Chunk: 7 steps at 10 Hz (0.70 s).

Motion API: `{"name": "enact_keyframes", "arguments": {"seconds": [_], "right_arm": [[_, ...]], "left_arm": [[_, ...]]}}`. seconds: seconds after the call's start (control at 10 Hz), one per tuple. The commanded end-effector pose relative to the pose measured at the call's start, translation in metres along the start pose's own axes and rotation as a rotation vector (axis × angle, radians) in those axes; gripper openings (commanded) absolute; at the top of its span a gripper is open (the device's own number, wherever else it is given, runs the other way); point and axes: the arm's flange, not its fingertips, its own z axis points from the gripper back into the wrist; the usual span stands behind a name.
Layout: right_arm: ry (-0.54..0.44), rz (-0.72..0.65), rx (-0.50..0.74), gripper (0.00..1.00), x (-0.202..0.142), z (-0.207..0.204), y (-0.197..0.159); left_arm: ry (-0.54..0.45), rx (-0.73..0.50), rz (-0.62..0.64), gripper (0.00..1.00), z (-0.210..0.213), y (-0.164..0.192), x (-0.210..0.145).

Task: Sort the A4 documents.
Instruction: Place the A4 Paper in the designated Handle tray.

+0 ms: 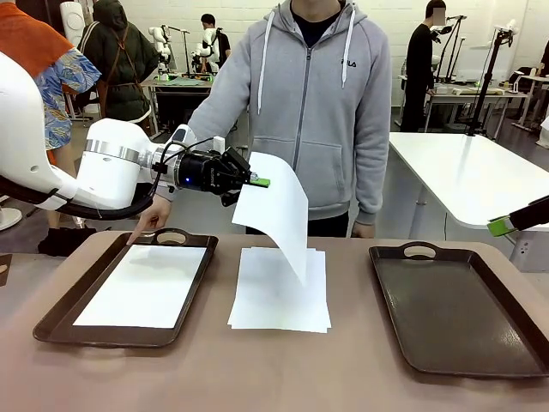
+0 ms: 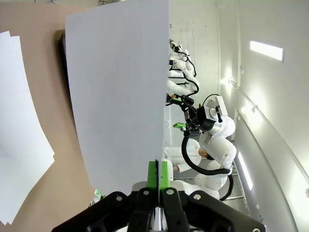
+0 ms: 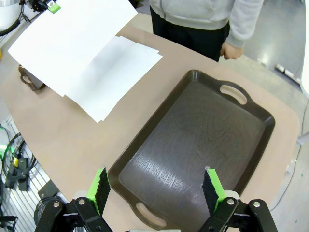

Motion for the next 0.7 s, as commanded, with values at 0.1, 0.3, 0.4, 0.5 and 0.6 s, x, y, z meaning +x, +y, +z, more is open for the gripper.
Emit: {"name": "enact_keyframes", "arguments": {"seconds": [0.1, 0.3, 0.4, 0.5, 0.6], "right_arm": [[-0.003, 0.000, 0.013, 1.00, 0.000, -0.001, -0.001], [-0.003, 0.000, 0.013, 1.00, 0.000, -0.001, -0.001], [-0.003, 0.000, 0.013, 1.00, 0.000, -0.001, -0.001], [-0.003, 0.000, 0.013, 1.00, 0.000, -0.001, -0.001], [-0.003, 0.000, 0.013, 1.00, 0.000, -0.001, -0.001]], "left_arm": [[0.065, 0.118, -0.014, 0.01, 0.009, -0.022, -0.016], [0.088, 0.197, 0.029, 0.01, 0.040, -0.028, -0.036], [0.087, 0.236, 0.067, 0.01, 0.058, -0.025, -0.046], [0.125, 0.254, 0.102, 0.01, 0.074, -0.022, -0.054], [0.138, 0.272, 0.129, 0.01, 0.094, -0.017, -0.060]]}}
